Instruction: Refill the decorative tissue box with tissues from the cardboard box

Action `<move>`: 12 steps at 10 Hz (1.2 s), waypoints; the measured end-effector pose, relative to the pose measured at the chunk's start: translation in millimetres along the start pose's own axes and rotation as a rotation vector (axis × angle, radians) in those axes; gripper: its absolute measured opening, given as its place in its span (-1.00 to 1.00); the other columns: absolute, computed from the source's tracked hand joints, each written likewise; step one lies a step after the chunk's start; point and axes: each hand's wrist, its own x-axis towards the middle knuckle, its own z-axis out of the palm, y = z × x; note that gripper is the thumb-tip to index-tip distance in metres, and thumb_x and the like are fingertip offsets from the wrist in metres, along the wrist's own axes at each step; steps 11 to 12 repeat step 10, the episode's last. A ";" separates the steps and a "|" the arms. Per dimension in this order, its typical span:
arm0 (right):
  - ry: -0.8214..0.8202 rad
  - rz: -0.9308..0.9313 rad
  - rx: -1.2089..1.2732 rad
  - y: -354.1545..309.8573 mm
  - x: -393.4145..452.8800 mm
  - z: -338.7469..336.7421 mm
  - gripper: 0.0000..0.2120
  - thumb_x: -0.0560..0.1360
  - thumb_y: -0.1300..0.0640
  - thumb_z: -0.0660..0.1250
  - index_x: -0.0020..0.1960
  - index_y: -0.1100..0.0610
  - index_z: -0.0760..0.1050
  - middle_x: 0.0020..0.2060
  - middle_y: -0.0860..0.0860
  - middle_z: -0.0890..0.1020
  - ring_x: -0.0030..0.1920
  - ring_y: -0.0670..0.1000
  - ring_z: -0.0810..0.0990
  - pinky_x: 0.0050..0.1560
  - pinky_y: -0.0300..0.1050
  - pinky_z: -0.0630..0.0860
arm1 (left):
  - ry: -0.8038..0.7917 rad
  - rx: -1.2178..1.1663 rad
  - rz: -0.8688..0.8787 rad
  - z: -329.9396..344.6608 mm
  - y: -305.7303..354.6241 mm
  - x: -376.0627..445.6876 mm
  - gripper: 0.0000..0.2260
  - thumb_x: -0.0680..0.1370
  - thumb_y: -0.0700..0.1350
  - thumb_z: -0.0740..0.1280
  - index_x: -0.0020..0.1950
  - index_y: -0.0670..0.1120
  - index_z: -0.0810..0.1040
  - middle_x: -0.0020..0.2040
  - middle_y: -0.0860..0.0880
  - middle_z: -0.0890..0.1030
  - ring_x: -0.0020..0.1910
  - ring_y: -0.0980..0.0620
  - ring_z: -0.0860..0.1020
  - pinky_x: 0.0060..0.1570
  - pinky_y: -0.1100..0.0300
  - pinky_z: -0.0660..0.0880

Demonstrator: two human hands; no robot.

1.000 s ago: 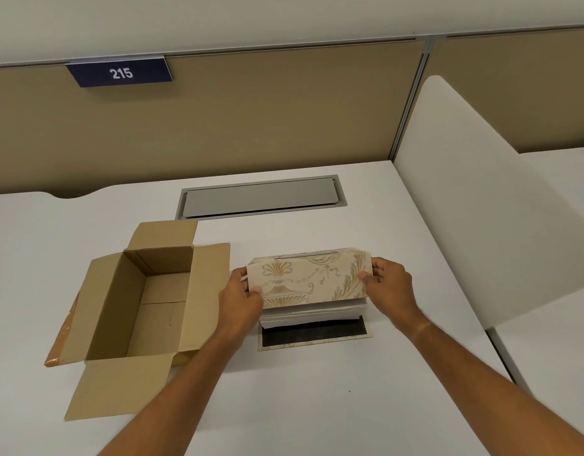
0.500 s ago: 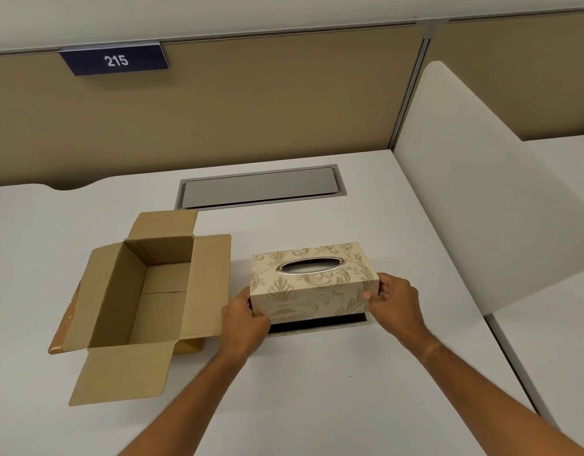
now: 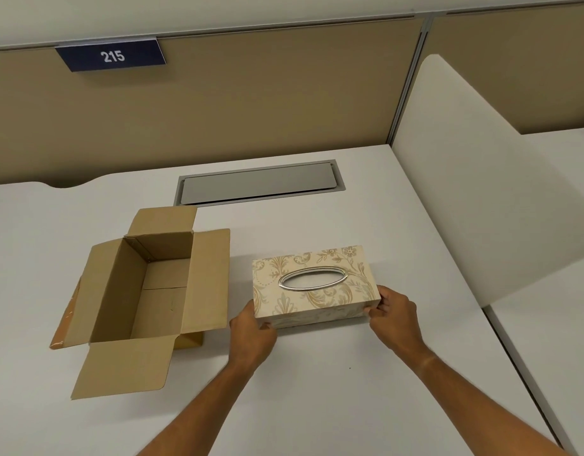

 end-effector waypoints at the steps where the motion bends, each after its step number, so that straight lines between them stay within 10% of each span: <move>1: 0.006 -0.004 -0.016 0.9 -2.2 1.2 -0.61 0.40 0.41 0.30 0.15 0.10 0.59 -0.09 -0.15 0.65 -0.05 -0.08 0.64 -0.22 -0.51 0.50 | -0.003 0.023 0.002 1.9 -2.1 -1.3 -0.64 0.39 -0.41 0.28 0.16 -0.18 0.52 0.08 -0.12 0.64 0.07 -0.08 0.58 -0.23 0.33 0.49; 5: 0.040 -0.044 -0.085 0.6 -7.1 3.7 -0.61 0.39 0.47 0.29 0.14 0.18 0.58 -0.10 -0.10 0.63 -0.13 -0.12 0.58 -0.25 -0.57 0.46 | -0.034 0.024 -0.010 3.9 -1.3 -4.7 -0.59 0.41 -0.42 0.30 0.24 -0.21 0.46 0.19 -0.17 0.59 0.19 -0.15 0.52 -0.06 0.21 0.52; 9: 0.036 -0.088 0.046 -7.1 -13.2 3.0 -0.52 0.42 0.37 0.39 0.30 0.15 0.46 0.04 -0.16 0.58 0.06 -0.09 0.58 -0.10 -0.58 0.44 | 0.002 0.026 0.158 1.6 5.3 -5.3 -0.36 0.40 -0.28 0.37 0.41 -0.04 0.19 0.28 -0.04 0.49 0.19 0.02 0.46 -0.08 0.57 0.37; 10: 0.067 -0.094 0.036 -16.7 -12.0 2.3 -0.47 0.41 0.29 0.43 0.35 0.18 0.40 0.13 -0.10 0.58 0.12 -0.03 0.59 -0.02 -0.43 0.51 | -0.010 0.139 0.179 0.2 14.2 -9.7 -0.20 0.44 -0.13 0.39 0.52 -0.09 -0.04 0.53 -0.10 0.14 0.48 -0.06 0.14 0.33 0.27 0.12; 12: 0.067 -0.094 0.036 -16.7 -12.0 2.3 -0.47 0.41 0.29 0.43 0.35 0.18 0.40 0.13 -0.10 0.58 0.12 -0.03 0.59 -0.02 -0.43 0.51 | -0.010 0.139 0.179 0.2 14.2 -9.7 -0.20 0.44 -0.13 0.39 0.52 -0.09 -0.04 0.53 -0.10 0.14 0.48 -0.06 0.14 0.33 0.27 0.12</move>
